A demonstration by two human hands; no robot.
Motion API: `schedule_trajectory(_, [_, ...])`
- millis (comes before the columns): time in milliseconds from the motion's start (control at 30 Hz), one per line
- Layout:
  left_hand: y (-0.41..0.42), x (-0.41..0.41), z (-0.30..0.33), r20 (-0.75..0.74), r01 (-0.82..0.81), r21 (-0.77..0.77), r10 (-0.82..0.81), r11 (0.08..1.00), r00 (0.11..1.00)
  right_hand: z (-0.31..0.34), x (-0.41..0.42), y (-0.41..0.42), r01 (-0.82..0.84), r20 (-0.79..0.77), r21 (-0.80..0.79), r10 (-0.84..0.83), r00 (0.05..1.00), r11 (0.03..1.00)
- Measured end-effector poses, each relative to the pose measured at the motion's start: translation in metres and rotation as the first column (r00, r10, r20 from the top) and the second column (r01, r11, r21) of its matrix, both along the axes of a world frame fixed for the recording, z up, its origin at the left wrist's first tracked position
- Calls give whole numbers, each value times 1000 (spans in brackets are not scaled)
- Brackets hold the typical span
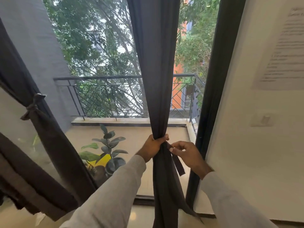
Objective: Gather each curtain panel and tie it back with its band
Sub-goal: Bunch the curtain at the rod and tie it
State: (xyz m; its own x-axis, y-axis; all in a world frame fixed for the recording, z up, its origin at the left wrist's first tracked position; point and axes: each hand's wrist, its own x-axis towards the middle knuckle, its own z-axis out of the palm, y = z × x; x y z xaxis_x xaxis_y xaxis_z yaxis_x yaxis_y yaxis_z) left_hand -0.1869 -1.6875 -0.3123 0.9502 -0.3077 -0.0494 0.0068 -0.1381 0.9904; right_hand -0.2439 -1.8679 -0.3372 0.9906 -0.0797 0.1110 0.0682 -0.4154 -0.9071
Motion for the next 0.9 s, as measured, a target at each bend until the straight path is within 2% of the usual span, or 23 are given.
schedule_trajectory(100, [2,1,2,3,-8,5,8,1000,1000,5,-2,0,25,-11,96,-24,1000,995])
schedule_trajectory(200, [3,-1,2,-7,-17,-1,17,1000,1000,16,-7,-4,41,-83,368,-11,996,929])
schedule_trajectory(233, [3,-2,3,-11,-21,0,21,1000,1000,19,-8,-6,51,-126,414,2,992,909])
schedule_trajectory(333, [5,-2,4,-26,-6,-3,6,1000,1000,20,-3,-16,111,-186,346,-48,981,932])
schedule_trajectory(433, [7,-2,4,-39,26,4,-25,1000,999,25,4,-19,169,-83,108,-161,983,980])
schedule_trajectory(500, [7,-5,4,-40,18,16,-18,1000,999,29,4,-16,139,-53,91,-135,989,986])
schedule_trajectory(567, [9,-6,5,-39,16,17,-16,1000,999,29,-1,-9,74,-97,94,-64,993,993])
schedule_trajectory(667, [13,-7,4,-27,39,7,-39,999,999,18,-12,1,19,-155,-27,-23,988,999])
schedule_trajectory(767, [13,-11,4,-44,-19,-51,17,999,999,12,-20,5,95,-143,158,-73,987,983])
schedule_trajectory(900, [12,-14,-1,52,78,22,-79,997,996,14,-16,1,232,-178,302,-184,967,925])
